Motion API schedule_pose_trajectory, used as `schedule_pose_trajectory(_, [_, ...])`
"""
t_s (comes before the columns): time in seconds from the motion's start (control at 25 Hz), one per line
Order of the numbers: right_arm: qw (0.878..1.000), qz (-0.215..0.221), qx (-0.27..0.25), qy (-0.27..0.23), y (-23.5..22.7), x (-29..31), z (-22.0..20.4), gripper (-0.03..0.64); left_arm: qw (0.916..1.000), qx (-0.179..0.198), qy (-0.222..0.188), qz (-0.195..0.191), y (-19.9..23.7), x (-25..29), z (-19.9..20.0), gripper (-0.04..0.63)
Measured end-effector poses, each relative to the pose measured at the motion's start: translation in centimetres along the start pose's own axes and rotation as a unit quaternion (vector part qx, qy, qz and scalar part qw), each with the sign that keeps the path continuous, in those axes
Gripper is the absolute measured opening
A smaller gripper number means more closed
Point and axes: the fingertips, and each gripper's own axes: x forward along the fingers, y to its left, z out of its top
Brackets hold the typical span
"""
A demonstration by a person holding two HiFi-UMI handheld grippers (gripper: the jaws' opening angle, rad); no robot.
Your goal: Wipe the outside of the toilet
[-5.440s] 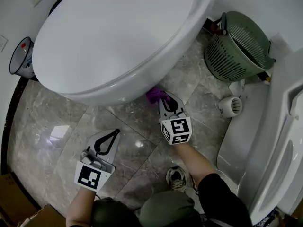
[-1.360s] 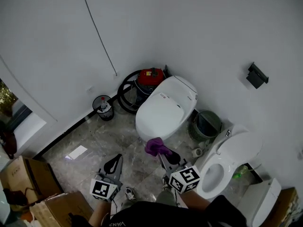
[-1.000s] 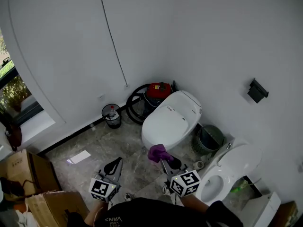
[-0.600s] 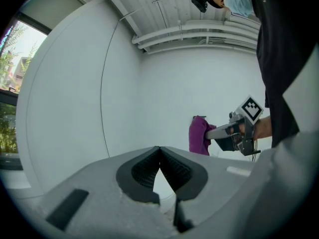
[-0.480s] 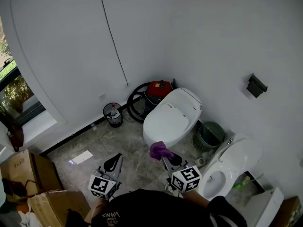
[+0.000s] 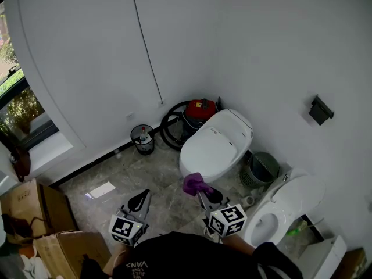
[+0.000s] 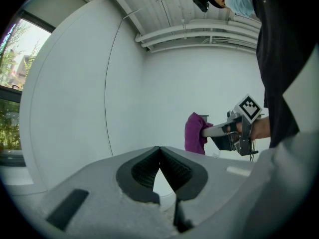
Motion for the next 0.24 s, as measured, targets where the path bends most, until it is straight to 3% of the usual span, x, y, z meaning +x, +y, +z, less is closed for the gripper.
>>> schedule_pose_trajectory(0.24, [1.000, -0.004, 0.003, 0.004, -0.41, 0.39, -0.28, 0.046, 1.0000, -0.005, 0.000, 0.002, 0.12, 0.02, -0.37, 0.003])
